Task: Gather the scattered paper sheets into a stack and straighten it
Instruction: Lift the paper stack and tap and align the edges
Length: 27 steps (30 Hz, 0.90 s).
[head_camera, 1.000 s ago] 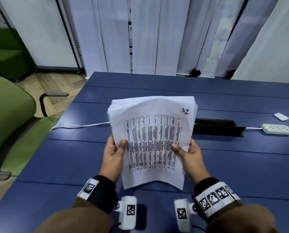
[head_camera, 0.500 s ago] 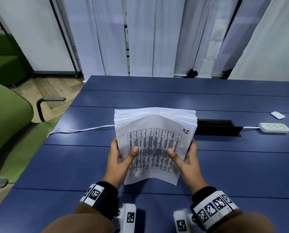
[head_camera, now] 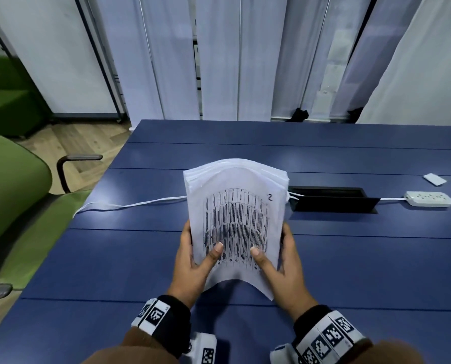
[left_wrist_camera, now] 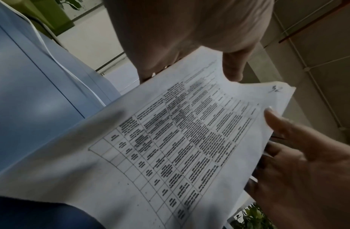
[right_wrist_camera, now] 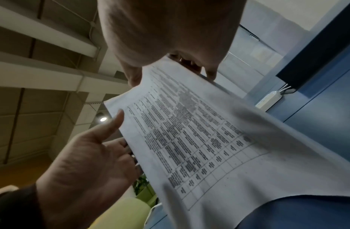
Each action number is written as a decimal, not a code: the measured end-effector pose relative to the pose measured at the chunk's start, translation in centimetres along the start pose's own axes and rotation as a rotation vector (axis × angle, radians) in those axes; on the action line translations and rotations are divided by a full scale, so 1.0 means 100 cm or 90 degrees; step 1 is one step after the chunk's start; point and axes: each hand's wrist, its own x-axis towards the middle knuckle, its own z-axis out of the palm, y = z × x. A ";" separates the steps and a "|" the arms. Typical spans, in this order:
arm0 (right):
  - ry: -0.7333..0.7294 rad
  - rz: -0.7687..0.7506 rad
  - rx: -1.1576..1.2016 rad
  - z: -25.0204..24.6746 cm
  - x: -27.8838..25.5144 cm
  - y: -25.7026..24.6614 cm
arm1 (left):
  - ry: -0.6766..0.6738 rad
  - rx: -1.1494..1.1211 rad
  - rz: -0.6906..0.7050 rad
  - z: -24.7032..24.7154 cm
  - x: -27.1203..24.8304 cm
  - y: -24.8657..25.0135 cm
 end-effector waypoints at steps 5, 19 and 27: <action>0.053 0.006 0.065 -0.008 0.004 -0.002 | 0.023 0.010 0.001 0.001 -0.003 -0.001; 0.032 -0.007 0.039 -0.011 -0.002 -0.012 | 0.107 -0.125 -0.026 -0.004 0.000 -0.010; 0.017 -0.024 0.095 -0.015 0.004 -0.017 | 0.084 -0.177 -0.009 -0.003 0.001 -0.006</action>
